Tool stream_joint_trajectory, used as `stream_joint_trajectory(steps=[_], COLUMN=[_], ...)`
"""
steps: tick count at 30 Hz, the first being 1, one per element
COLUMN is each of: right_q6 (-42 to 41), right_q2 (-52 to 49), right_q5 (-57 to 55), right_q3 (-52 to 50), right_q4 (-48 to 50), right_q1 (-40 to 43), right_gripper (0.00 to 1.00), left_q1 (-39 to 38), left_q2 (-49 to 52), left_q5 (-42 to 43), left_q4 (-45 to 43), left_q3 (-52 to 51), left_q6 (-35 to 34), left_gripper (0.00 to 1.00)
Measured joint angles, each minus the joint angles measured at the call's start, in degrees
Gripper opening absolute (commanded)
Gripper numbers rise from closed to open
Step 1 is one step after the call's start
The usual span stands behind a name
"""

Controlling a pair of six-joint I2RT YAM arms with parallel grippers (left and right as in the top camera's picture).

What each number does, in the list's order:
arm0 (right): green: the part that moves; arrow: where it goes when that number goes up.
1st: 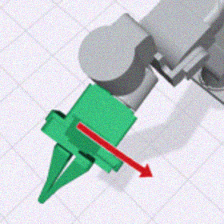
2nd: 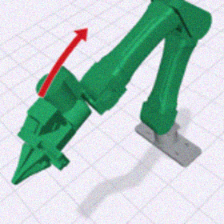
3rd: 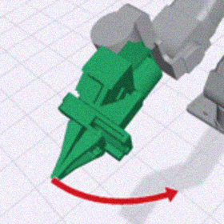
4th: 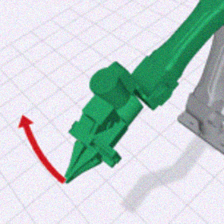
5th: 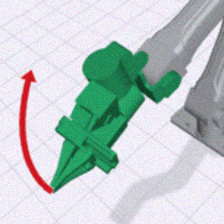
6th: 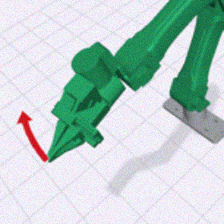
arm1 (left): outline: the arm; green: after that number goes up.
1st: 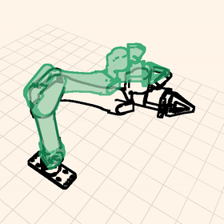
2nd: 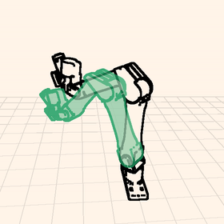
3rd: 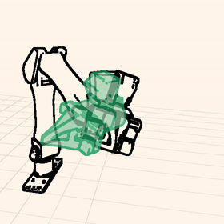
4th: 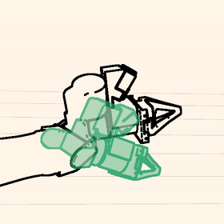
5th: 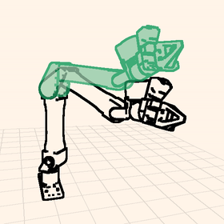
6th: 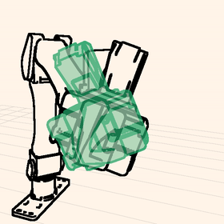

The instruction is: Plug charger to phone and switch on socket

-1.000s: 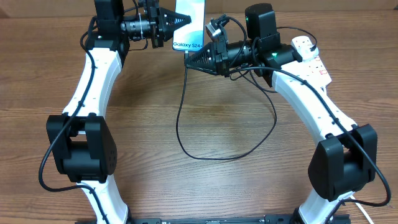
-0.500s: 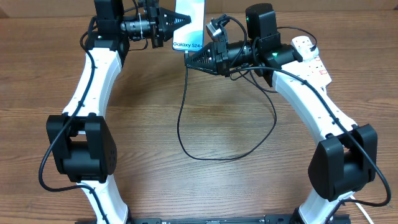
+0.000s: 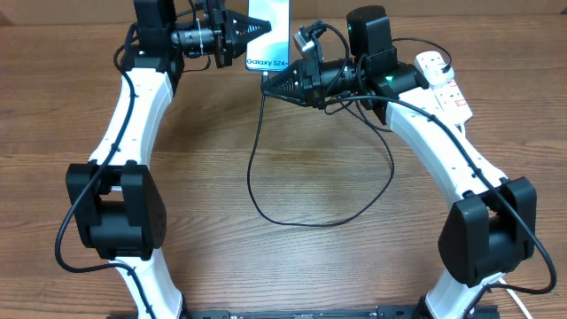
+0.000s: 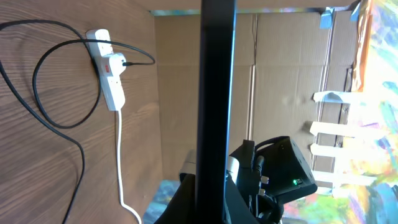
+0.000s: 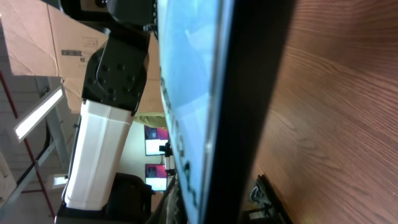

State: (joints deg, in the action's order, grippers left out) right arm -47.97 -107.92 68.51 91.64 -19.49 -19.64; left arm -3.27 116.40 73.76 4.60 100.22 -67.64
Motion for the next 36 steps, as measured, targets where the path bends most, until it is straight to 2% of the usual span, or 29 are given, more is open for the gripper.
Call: stream_joint_trajectory(steps=[11, 23, 36], right_q6=[-0.04, -0.02, 0.04], right_q2=[0.09, 0.07, 0.07], right_q5=[-2.45, 4.81, 7.08], right_q3=[0.02, 0.02, 0.02], right_q4=[0.2, -2.08, -3.91], right_q1=[0.13, 0.55, 0.55], right_gripper=[0.04, 0.04, 0.04], left_q1=[0.07, 0.44, 1.07], left_q2=[0.02, 0.02, 0.0], left_q5=[0.37, 2.1, 2.1], left_q4=[0.07, 0.11, 0.13], left_q3=[0.0, 0.02, 0.0], left_q6=[0.02, -0.02, 0.0], left_gripper=[0.04, 0.04, 0.05])
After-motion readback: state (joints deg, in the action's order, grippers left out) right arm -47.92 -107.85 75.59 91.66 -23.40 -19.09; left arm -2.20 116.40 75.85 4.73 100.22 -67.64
